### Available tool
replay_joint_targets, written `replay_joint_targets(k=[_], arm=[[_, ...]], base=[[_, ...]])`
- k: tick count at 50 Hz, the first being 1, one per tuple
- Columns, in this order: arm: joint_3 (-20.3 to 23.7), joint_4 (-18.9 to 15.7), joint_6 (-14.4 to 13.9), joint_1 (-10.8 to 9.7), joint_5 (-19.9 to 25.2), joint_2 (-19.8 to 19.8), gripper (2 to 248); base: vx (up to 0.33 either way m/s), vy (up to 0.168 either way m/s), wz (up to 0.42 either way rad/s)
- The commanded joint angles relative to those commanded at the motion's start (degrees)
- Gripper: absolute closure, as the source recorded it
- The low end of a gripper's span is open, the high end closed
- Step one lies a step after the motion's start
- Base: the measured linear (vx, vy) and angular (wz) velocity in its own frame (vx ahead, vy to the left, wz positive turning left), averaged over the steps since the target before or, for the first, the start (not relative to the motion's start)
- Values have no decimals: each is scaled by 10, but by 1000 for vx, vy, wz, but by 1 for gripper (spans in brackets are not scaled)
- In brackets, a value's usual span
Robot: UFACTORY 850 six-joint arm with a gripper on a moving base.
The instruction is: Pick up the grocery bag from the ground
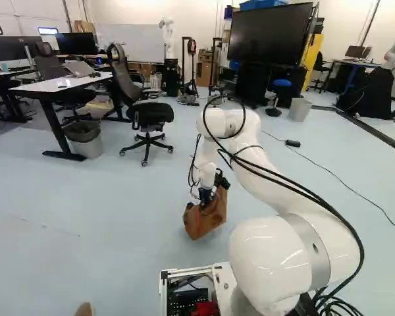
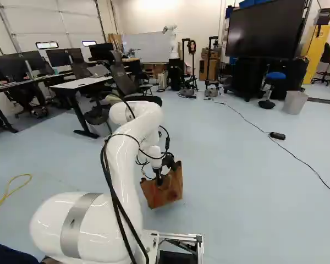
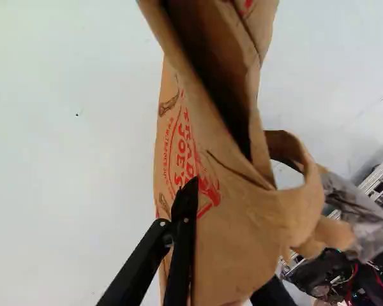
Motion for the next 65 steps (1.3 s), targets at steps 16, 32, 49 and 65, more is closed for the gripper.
replay_joint_targets(k=[16,32,49,65], arm=[[30,0,0,0,0,35,230],[58,0,0,0,0,69,230],[87,0,0,0,0,106,230],[114,0,0,0,0,141,230]], base=[[0,0,0],[0,0,0],[0,0,0],[0,0,0]])
